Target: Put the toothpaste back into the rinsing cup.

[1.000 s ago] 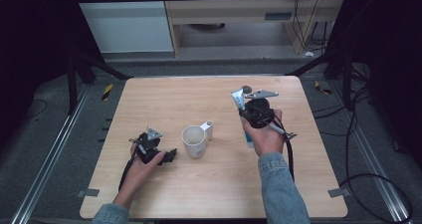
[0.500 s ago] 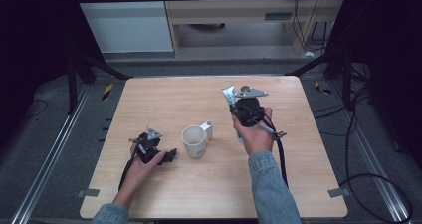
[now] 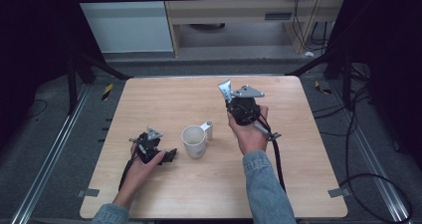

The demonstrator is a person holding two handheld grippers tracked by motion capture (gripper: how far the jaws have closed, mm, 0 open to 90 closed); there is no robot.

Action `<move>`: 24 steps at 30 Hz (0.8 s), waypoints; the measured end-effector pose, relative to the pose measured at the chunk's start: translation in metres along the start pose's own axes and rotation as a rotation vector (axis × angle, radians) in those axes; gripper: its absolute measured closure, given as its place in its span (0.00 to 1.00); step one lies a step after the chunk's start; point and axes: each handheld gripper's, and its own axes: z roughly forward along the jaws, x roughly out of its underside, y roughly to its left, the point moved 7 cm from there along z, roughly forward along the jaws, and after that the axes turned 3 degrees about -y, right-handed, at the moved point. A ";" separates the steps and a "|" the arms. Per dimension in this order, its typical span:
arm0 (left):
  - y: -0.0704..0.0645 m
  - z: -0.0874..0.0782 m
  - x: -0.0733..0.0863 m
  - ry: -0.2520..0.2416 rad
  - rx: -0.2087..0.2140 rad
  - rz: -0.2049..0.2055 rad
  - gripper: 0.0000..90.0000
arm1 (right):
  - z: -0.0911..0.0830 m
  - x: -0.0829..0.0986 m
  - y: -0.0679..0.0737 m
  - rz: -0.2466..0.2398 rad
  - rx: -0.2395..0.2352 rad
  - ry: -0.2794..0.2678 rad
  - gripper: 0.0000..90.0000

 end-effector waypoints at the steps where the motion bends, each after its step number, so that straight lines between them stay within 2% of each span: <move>1: 0.000 0.000 0.000 0.000 0.000 0.001 0.00 | 0.000 -0.001 0.001 0.001 0.001 -0.002 0.88; 14: 0.000 0.000 0.000 0.000 0.000 0.003 0.00 | -0.005 -0.016 0.008 -0.002 0.040 -0.063 0.88; 24: 0.000 0.000 0.000 0.001 0.000 0.004 0.00 | -0.009 -0.024 0.012 0.000 0.025 -0.100 0.88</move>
